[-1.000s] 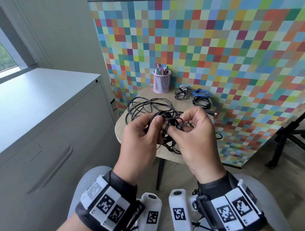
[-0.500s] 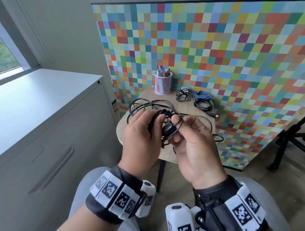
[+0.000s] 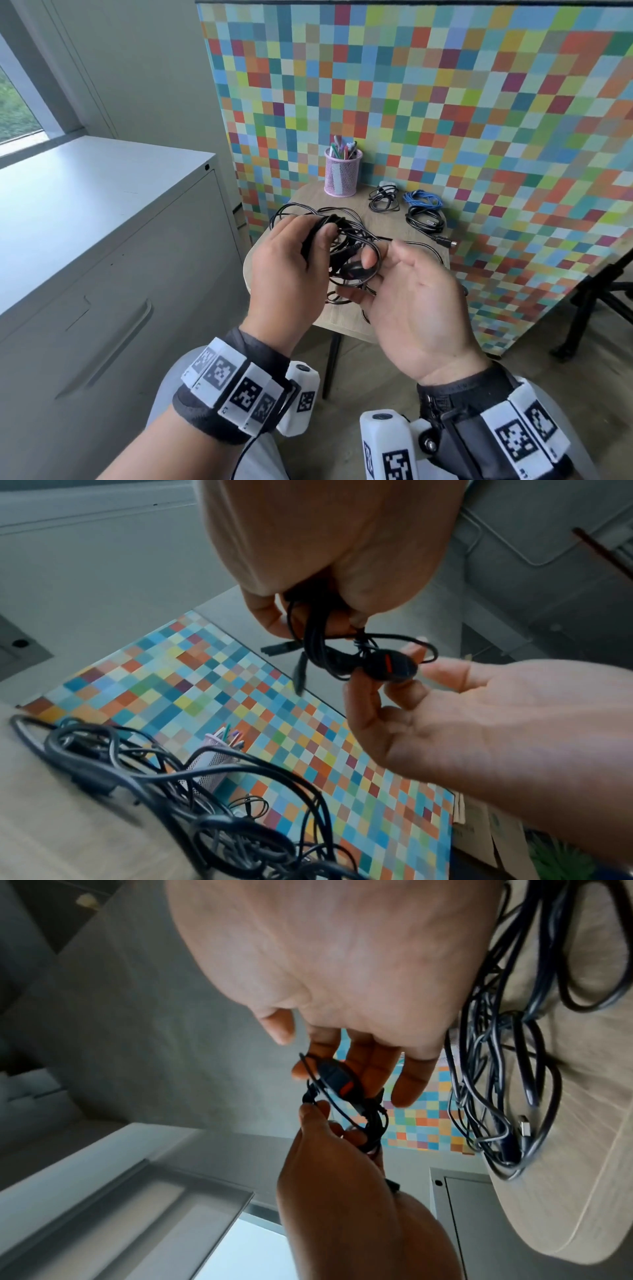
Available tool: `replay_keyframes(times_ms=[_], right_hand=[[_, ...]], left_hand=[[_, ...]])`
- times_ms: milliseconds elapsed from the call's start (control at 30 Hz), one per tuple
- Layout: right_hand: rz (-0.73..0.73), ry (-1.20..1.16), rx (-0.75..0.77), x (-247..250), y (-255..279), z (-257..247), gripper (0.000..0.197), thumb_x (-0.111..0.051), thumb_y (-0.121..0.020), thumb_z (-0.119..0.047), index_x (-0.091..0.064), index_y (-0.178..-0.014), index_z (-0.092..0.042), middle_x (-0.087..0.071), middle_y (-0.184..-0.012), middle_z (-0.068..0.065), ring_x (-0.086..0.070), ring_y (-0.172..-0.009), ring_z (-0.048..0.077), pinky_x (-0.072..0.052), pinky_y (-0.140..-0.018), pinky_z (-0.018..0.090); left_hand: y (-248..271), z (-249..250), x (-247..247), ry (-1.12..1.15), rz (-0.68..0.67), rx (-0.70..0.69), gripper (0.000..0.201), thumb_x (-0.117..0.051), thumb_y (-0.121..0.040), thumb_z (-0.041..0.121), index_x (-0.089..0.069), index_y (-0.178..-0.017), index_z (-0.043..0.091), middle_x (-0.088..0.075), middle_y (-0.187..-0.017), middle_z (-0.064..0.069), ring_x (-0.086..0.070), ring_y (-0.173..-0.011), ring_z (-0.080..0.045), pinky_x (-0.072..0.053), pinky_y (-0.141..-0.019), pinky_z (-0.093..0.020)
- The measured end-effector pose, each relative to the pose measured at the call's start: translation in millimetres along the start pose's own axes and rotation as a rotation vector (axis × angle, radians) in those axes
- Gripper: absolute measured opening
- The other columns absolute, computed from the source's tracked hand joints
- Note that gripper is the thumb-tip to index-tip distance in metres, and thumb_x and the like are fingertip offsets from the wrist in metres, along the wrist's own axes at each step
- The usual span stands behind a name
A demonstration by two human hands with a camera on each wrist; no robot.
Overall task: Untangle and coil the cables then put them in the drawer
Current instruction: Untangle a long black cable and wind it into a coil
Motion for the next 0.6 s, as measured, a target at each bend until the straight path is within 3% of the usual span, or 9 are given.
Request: replay_keyframes(times_ms=[67, 133, 300, 400, 467, 567, 600], right_hand=[[0.017, 0.032, 0.057, -1.0, 0.8, -3.7, 0.026, -0.06, -0.095, -0.035, -0.059, -0.082, -0.012, -0.058, -0.088, 0.007, -0.054, -0.094, 0.027, -0.043, -0.085, 0.043], [0.046, 0.069, 0.11, -2.3, 1.8, -6.7, 0.02, -0.066, -0.094, -0.024, -0.061, -0.084, -0.008, -0.059, -0.081, 0.01, -0.058, -0.083, 0.024, -0.046, -0.084, 0.039], [0.066, 0.078, 0.12, -3.2, 1.5, -13.7, 0.024, -0.052, -0.102, -0.016, -0.056, -0.079, -0.01, -0.049, -0.066, 0.005, -0.051, -0.063, 0.017, -0.047, -0.069, 0.029], [0.03, 0.117, 0.141, -5.3, 2.0, -16.2, 0.015, -0.059, -0.095, -0.018, -0.06, -0.083, -0.008, -0.058, -0.073, 0.009, -0.06, -0.07, 0.02, -0.056, -0.074, 0.031], [-0.002, 0.135, 0.134, -7.0, 3.4, -15.7, 0.01, -0.063, -0.09, -0.017, -0.066, -0.088, -0.008, -0.064, -0.083, 0.012, -0.065, -0.079, 0.024, -0.059, -0.081, 0.038], [0.011, 0.126, 0.12, -6.5, 4.2, -15.9, 0.01, -0.065, -0.088, -0.017, -0.069, -0.091, -0.008, -0.068, -0.087, 0.014, -0.068, -0.082, 0.026, -0.062, -0.075, 0.041], [0.03, 0.09, 0.117, -5.8, 3.7, -16.5, 0.011, -0.064, -0.087, -0.017, -0.068, -0.091, -0.008, -0.068, -0.085, 0.015, -0.069, -0.081, 0.026, -0.062, -0.072, 0.039]], left_hand=[[-1.1, -0.4, -2.1, 0.027, -0.019, 0.011, 0.022, -0.06, -0.1, 0.028, -0.072, -0.093, 0.012, -0.062, -0.079, 0.008, -0.057, -0.074, -0.012, -0.043, -0.069, -0.018], [-1.9, -1.9, -2.9, 0.041, -0.038, 0.031, 0.021, -0.06, -0.1, 0.029, -0.072, -0.093, 0.014, -0.063, -0.079, 0.008, -0.059, -0.075, -0.013, -0.046, -0.069, -0.025], [4.6, -10.0, -12.9, 0.241, -0.141, 0.175, 0.021, -0.059, -0.103, 0.027, -0.066, -0.085, 0.018, -0.054, -0.061, 0.016, -0.048, -0.058, -0.004, -0.039, -0.058, -0.024], [5.0, -7.2, -6.1, 0.274, -0.083, 0.16, 0.02, -0.057, -0.102, 0.03, -0.065, -0.086, 0.023, -0.054, -0.063, 0.018, -0.049, -0.061, -0.005, -0.041, -0.061, -0.025], [5.3, -7.9, 0.2, 0.257, -0.025, 0.137, 0.02, -0.057, -0.102, 0.031, -0.067, -0.089, 0.021, -0.055, -0.066, 0.015, -0.051, -0.063, -0.009, -0.043, -0.063, -0.031], [9.0, -0.5, 5.3, 0.235, 0.015, 0.08, 0.022, -0.057, -0.103, 0.03, -0.07, -0.095, 0.014, -0.06, -0.072, 0.01, -0.057, -0.067, -0.017, -0.049, -0.064, -0.039], [10.8, 3.7, 5.7, 0.233, 0.021, 0.059, 0.02, -0.058, -0.103, 0.027, -0.071, -0.097, 0.012, -0.062, -0.076, 0.009, -0.06, -0.071, -0.016, -0.05, -0.066, -0.037]])
Point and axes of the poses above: each hand's wrist, its own y-axis away from the middle knuckle, its own x-axis out of the back of the hand, z = x × y, the point moved 9 cm from there along -y, towards the middle knuckle
